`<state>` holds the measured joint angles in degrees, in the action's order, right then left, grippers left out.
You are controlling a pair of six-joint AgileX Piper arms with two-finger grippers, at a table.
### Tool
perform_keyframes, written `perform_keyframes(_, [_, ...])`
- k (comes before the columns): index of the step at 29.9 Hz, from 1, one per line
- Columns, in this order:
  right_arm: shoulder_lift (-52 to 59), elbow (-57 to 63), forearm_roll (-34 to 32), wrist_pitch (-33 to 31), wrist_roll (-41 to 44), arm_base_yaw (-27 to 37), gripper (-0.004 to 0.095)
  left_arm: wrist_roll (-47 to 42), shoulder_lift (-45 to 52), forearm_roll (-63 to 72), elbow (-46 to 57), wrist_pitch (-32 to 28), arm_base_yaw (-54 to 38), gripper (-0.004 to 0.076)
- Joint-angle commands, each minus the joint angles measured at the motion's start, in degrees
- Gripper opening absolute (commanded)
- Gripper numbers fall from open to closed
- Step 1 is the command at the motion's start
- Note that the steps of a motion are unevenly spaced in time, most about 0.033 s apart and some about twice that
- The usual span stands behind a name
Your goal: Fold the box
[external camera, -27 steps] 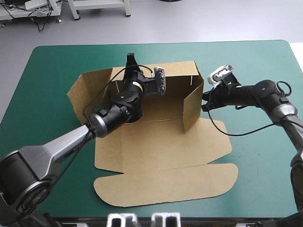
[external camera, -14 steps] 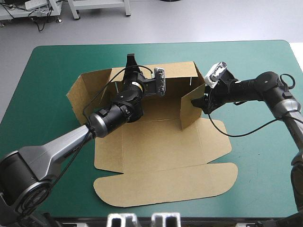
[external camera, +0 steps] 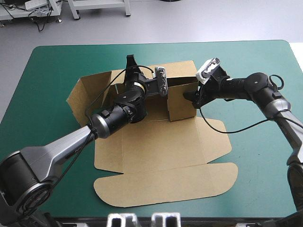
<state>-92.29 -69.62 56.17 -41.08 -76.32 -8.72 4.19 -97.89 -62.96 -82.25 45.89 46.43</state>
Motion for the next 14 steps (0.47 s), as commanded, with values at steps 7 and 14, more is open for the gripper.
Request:
perform_keyframes(7, [2.1,-1.8,1.8,7.7,3.4,0.0,0.0677,-1.4,-1.1,2.0,-6.2,6.6,0.5,-0.0008])
perform_keyframes(14, [2.1,-1.8,2.3,9.4,2.7,0.0,0.0677,-1.4,-1.1,8.6,-6.2,5.8,0.5,-0.0008])
